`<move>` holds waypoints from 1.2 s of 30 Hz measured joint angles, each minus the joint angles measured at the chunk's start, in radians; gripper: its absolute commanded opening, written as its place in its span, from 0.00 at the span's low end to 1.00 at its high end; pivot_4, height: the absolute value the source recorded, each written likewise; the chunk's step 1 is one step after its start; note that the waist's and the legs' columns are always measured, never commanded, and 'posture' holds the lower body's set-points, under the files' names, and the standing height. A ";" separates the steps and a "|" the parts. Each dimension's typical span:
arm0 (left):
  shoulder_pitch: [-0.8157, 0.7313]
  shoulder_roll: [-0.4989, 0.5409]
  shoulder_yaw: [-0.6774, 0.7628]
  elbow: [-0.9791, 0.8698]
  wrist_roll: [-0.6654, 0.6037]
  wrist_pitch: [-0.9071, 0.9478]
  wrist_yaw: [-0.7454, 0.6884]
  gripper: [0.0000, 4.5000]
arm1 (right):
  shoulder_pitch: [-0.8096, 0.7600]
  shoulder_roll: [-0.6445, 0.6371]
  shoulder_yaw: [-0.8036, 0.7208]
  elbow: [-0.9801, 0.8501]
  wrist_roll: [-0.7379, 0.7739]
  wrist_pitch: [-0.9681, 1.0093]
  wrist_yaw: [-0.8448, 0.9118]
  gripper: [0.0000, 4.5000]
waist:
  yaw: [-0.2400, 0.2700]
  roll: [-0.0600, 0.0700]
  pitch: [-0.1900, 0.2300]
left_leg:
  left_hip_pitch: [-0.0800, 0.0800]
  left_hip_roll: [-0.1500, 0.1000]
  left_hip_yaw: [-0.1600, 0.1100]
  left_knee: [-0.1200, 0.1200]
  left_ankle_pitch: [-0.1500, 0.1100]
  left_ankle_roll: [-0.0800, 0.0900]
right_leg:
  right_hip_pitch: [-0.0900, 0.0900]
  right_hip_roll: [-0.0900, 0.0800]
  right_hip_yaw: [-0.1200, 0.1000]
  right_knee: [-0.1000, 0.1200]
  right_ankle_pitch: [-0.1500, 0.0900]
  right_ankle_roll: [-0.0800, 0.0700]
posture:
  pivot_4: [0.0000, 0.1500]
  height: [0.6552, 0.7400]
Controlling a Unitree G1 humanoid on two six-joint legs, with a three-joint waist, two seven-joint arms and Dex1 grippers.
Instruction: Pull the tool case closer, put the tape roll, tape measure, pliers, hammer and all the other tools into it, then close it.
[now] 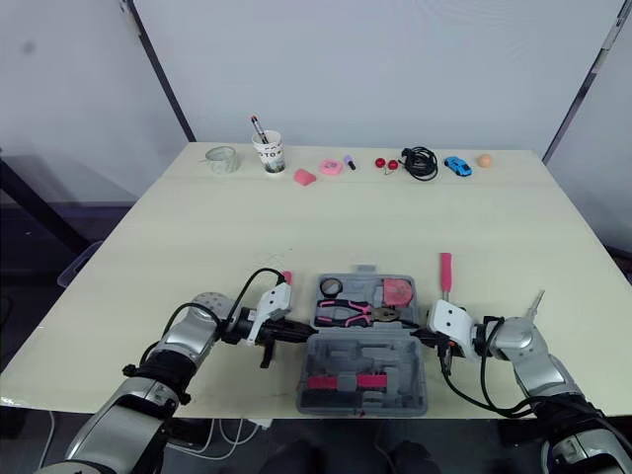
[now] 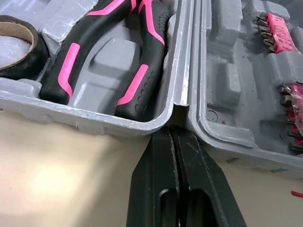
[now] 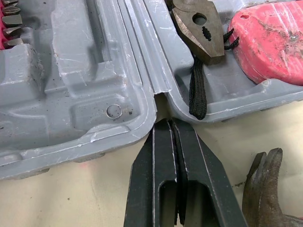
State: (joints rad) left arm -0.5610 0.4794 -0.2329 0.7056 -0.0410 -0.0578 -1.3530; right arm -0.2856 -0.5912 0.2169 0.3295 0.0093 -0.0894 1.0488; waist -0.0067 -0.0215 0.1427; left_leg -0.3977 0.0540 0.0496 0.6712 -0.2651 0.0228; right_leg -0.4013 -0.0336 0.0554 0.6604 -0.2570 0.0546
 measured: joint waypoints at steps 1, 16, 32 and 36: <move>-0.003 0.000 0.000 0.007 0.000 -0.003 0.000 0.01 | 0.000 0.001 0.000 0.000 0.000 0.000 -0.001 0.00 | -0.001 0.000 0.000 | 0.000 0.000 0.000 0.000 0.000 0.000 | 0.000 0.000 0.000 0.000 0.000 0.000 | 1.00 1.00; -0.021 0.006 0.024 0.058 0.003 -0.035 0.005 0.01 | -0.037 0.040 -0.007 0.029 -0.005 0.021 -0.016 0.00 | -0.007 0.000 0.000 | 0.000 0.000 -0.001 0.000 0.000 0.000 | 0.000 0.001 0.000 0.001 0.000 0.000 | 1.00 1.00; -0.045 0.008 0.030 0.109 0.009 -0.064 0.005 0.01 | -0.047 0.060 -0.007 0.034 -0.014 0.040 -0.023 0.00 | -0.008 0.000 0.000 | 0.000 0.000 -0.001 0.000 0.000 0.000 | 0.000 0.001 0.000 0.001 0.000 0.000 | 1.00 1.00; -0.045 0.008 0.031 0.110 0.010 -0.064 0.005 0.01 | -0.057 0.064 -0.007 0.041 -0.020 0.040 -0.030 0.00 | -0.008 0.000 0.000 | 0.000 0.000 -0.001 0.000 0.000 0.000 | 0.000 0.001 0.000 0.001 0.000 0.000 | 1.00 1.00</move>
State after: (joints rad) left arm -0.6063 0.4873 -0.2022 0.8156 -0.0315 -0.1218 -1.3479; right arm -0.3431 -0.5277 0.2098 0.3707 -0.0108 -0.0490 1.0193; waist -0.0143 -0.0214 0.1427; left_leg -0.3976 0.0544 0.0491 0.6709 -0.2651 0.0228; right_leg -0.4016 -0.0327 0.0554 0.6610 -0.2570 0.0546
